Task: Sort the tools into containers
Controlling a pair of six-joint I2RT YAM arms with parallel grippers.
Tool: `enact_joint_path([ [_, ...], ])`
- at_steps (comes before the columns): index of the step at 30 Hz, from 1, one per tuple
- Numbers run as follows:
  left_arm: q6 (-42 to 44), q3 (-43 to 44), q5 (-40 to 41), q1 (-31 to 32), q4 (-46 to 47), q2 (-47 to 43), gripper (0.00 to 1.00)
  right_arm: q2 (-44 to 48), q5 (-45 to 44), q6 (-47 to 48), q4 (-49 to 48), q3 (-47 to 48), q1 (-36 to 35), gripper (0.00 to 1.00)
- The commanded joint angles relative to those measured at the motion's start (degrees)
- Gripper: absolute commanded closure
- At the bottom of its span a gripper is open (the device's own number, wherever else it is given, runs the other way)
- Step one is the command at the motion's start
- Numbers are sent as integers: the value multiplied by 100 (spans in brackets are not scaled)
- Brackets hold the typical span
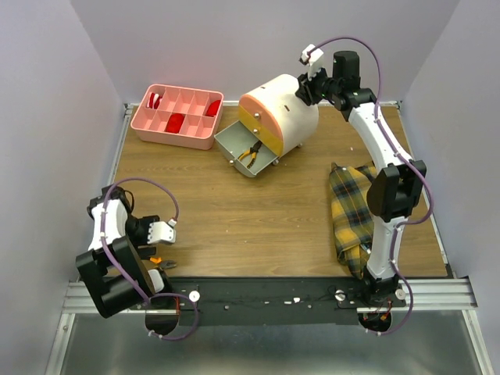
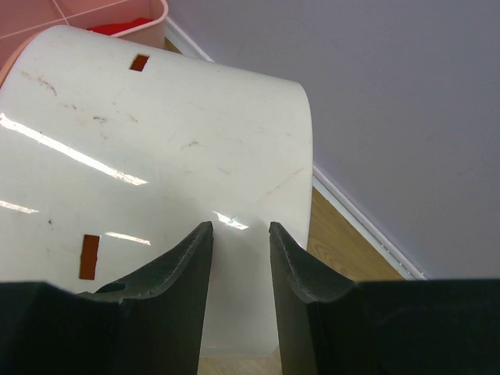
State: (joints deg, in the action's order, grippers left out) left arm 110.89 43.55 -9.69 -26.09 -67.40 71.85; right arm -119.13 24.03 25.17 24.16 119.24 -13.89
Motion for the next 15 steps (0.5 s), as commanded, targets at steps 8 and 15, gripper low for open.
enact_joint_path([
  [8,398,-1014,239,-142,1060,4,25,-391,-487,278,1301,-674,-202,55],
  [15,144,-1412,496,-151,1976,232,84,-418,-557,375,1301,-621,-325,55],
])
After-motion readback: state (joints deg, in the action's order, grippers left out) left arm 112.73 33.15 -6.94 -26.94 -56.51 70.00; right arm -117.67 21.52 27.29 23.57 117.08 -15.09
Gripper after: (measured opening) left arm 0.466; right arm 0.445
